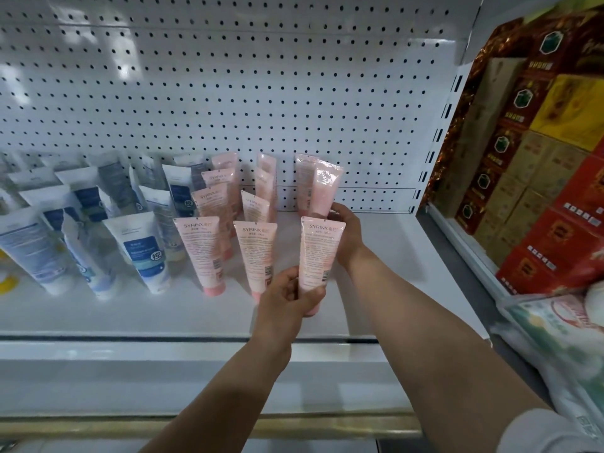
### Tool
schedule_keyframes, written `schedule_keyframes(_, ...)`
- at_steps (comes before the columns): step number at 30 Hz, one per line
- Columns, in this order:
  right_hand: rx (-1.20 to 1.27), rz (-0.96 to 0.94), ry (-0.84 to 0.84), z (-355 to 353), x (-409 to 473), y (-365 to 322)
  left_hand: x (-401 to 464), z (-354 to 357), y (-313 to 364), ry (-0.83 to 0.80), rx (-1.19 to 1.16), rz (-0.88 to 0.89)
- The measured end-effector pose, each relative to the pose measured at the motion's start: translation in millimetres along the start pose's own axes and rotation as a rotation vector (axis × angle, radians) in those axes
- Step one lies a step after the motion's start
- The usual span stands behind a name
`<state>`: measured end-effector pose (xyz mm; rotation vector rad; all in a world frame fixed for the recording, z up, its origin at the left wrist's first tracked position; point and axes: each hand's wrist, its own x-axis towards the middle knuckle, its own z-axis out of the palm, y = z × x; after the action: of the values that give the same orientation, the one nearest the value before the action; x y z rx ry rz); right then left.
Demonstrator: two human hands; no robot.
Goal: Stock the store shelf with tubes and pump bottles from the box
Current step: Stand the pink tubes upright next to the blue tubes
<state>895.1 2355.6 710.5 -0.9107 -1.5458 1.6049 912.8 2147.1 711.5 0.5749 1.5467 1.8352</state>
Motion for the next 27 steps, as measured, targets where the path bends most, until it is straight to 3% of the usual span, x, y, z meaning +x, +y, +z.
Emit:
schedule_keyframes(14,0.048,0.004,-0.063,-3,2,2,-16,-3,3,-0.054,0.08,0.034)
schedule_keyframes(20,-0.103,-0.031,-0.002,-9,-10,-6,-29,1,11,-0.001,-0.007,-0.01)
schedule_keyframes(27,-0.136,-0.068,0.013,-13,-32,-14,-40,0,41,-0.004,-0.032,0.064)
